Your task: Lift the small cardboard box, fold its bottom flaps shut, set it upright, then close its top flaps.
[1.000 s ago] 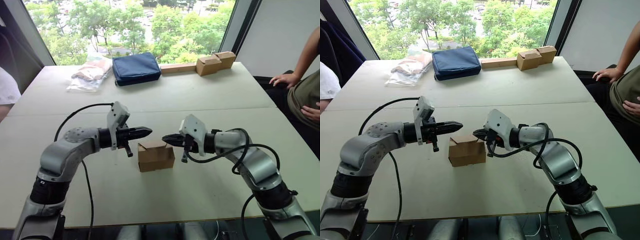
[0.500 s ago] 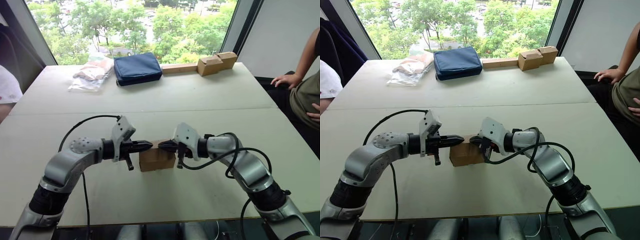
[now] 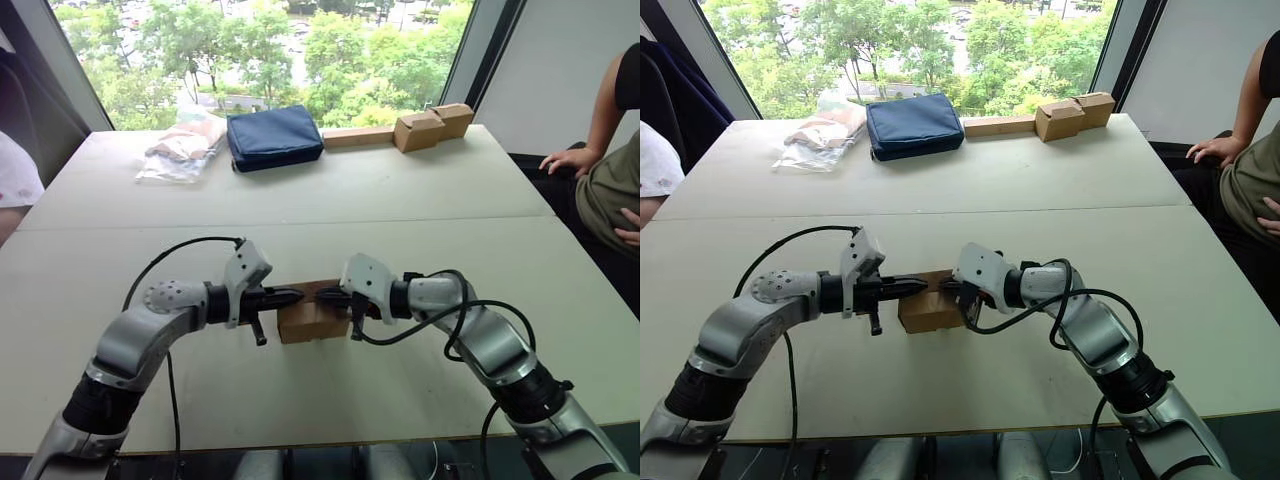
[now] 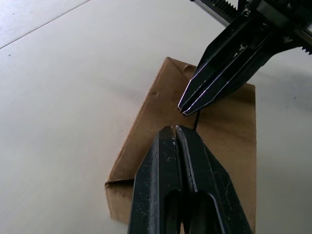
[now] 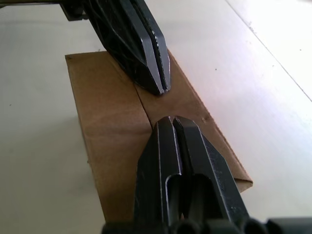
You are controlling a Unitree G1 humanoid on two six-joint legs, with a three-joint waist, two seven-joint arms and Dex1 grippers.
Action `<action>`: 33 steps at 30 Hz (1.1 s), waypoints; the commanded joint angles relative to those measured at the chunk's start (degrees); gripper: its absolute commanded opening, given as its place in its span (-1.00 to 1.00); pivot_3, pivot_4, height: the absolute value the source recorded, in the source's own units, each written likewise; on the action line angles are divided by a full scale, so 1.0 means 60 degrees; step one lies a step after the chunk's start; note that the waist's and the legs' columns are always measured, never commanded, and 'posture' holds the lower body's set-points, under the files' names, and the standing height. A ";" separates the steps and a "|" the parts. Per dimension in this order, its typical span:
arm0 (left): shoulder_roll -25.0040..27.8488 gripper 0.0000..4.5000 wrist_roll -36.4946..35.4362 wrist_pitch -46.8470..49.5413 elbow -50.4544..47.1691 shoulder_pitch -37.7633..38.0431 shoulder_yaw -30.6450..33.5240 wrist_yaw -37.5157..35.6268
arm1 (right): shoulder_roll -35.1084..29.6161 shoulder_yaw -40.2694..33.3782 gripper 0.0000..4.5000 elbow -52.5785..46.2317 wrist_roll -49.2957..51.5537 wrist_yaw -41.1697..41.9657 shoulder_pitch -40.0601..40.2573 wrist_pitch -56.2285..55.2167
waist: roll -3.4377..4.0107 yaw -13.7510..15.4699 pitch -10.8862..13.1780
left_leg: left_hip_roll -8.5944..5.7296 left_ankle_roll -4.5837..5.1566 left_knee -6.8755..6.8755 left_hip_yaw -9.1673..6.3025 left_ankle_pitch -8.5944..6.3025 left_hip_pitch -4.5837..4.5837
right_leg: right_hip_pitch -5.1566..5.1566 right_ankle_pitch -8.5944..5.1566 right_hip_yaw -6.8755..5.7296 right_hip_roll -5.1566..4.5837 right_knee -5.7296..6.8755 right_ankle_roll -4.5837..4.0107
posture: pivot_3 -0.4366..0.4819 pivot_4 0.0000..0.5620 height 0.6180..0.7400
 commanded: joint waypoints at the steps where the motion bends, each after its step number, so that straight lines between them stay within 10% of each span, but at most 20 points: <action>1: -0.0469 -0.97 -0.1444 0.0262 -0.0364 -0.0294 0.2366 0.1112 | 0.0630 -0.1993 -1.00 -0.0456 0.1563 -0.0329 -0.0176 -0.0106 | -0.0005 0.0003 0.0003 | 0.0002 0.0000 0.0001 -0.0001 0.0000 -0.0001 | 0.0000 0.0000 0.0000 0.0000 0.0001 0.0000 | -0.05 -0.47 1.00; 10: 0.0769 -0.97 -0.1285 0.0175 -0.0925 0.3078 0.4475 0.1089 | -0.0423 -0.4988 -1.00 -0.1442 0.4363 -0.0335 0.1253 0.2132 | 0.0002 -0.0032 0.0000 | 0.0000 0.0004 -0.0029 0.0004 -0.0003 0.0003 | -0.0003 0.0000 0.0010 -0.0009 -0.0019 -0.0001 | -0.05 -0.47 1.00; 20: 0.0999 -0.97 -0.0164 -0.1566 -0.2161 0.6724 0.3827 0.0159 | -0.2718 -0.5072 -1.00 -0.0991 0.4139 0.1175 0.4232 0.1875 | 0.0033 0.0201 -0.0010 | 0.0004 0.0002 -0.0102 0.0020 0.0003 0.0016 | 0.0035 -0.0006 0.0001 -0.0051 -0.0148 -0.0079 | -0.05 -0.47 1.00; 33: 0.0919 -0.97 -0.1030 -0.0892 -0.2065 0.6270 0.3827 0.0283 | -0.2709 -0.4578 -1.00 -0.0491 0.3890 0.0936 0.4012 0.1733 | 0.0039 0.0222 -0.0011 | 0.0005 0.0005 -0.0109 0.0027 0.0004 0.0013 | 0.0027 -0.0005 -0.0006 -0.0051 -0.0152 -0.0076 | -0.05 -0.47 1.00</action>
